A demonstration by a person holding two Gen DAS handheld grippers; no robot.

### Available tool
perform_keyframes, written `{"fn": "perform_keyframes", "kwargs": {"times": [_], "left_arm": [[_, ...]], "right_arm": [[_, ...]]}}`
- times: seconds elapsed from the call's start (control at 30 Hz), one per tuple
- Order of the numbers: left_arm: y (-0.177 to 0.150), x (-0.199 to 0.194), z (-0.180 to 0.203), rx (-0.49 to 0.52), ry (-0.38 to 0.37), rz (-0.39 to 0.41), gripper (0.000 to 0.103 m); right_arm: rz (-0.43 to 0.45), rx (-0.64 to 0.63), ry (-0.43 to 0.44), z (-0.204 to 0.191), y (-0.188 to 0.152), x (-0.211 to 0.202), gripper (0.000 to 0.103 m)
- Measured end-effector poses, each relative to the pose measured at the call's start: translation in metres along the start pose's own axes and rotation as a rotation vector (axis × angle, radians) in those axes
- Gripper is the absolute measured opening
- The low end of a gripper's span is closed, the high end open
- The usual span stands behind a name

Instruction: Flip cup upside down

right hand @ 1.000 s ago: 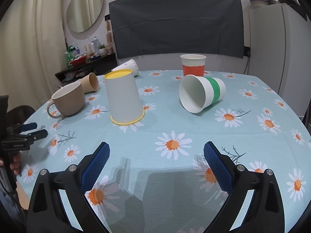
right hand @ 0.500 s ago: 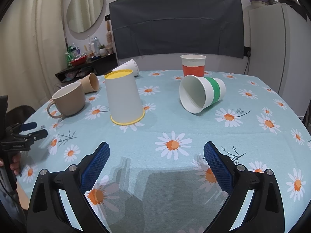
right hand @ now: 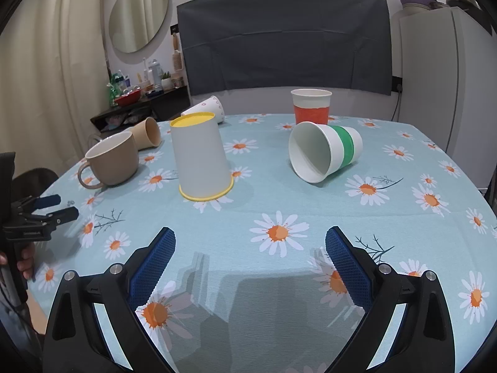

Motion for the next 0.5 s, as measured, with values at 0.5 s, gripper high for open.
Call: {"fn": "perform_keyframes", "kwargs": {"times": [0.5], "left_arm": [[0.0003,0.0021,0.0017,0.003,0.002,-0.006,0.097]], "right_arm": [[-0.001,-0.003,0.006,-0.0014,-0.0010,0.0007,0.093]]}}
Point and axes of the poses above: each gripper's, at about its wrist camera, not at the fingertips, and x roughly the way its jaws point, z to its right, y to its top, the point moved 10 cm from there along x, roughly the way its jaws point, and after that the axes turned 3 degrees about -z, right-handed, at the moved point
